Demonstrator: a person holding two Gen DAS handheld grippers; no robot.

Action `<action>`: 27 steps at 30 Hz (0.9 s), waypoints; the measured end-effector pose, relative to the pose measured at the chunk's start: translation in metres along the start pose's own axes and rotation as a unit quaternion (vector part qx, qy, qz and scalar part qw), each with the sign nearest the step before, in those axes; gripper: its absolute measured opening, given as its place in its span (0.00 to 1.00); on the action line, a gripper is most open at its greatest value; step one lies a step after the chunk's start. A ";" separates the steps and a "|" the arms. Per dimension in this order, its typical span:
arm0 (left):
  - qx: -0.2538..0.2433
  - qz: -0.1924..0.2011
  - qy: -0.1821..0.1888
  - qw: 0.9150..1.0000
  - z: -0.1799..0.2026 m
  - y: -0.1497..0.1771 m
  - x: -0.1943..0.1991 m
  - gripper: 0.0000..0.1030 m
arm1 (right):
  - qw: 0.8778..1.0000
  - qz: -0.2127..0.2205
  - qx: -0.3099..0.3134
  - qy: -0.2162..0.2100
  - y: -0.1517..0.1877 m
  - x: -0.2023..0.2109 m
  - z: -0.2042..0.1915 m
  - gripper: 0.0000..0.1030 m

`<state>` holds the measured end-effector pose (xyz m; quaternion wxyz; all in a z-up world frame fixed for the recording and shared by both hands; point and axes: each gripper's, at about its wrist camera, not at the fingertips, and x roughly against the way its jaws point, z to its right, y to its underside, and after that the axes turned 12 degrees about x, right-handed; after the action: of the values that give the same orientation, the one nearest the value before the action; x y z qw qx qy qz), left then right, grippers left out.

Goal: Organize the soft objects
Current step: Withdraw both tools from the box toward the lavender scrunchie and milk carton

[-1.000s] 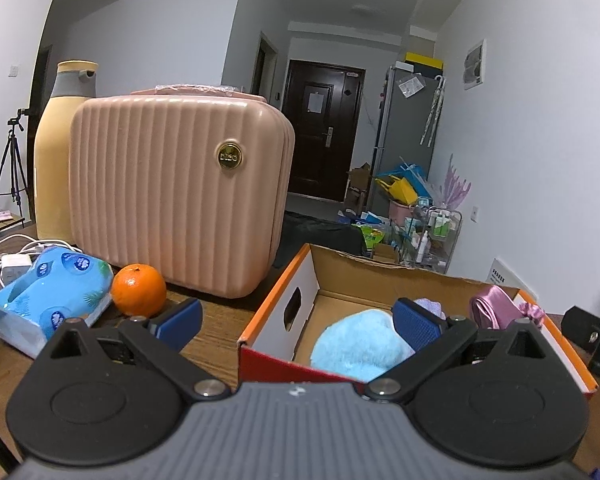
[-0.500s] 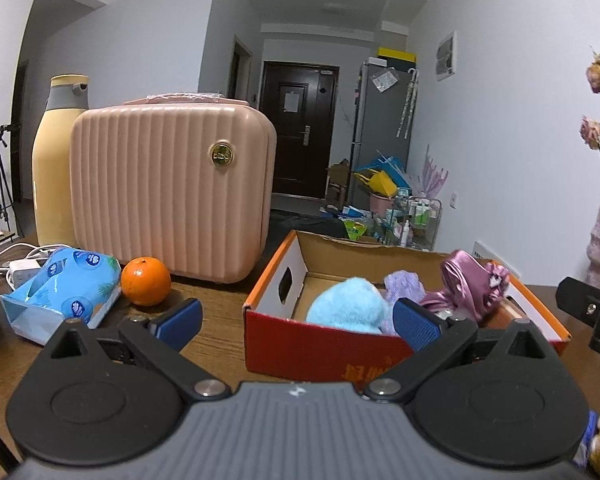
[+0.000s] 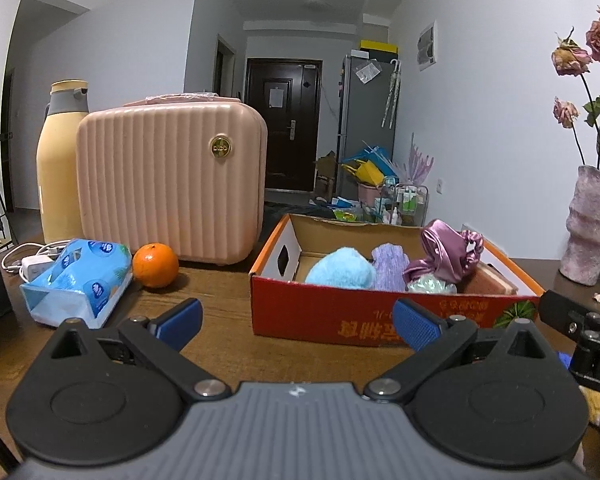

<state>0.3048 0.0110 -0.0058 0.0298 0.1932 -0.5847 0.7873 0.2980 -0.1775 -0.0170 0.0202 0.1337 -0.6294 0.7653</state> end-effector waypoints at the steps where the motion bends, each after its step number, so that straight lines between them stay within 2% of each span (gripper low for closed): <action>1: -0.001 -0.002 0.000 1.000 -0.001 0.001 0.002 1.00 | 1.000 0.000 0.002 0.000 0.001 0.003 -0.001 1.00; 17: -0.023 -0.014 0.008 1.000 -0.012 0.018 0.042 1.00 | 0.999 -0.008 0.034 -0.020 0.022 0.052 -0.013 1.00; 27: -0.034 -0.026 0.013 0.999 -0.021 0.030 0.068 1.00 | 0.999 -0.021 0.029 -0.028 0.034 0.078 -0.014 1.00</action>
<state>0.2286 0.0089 -0.0153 0.0648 0.1968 -0.6054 0.7685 0.2136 -0.1822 -0.0342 0.0148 0.1694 -0.6043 0.7784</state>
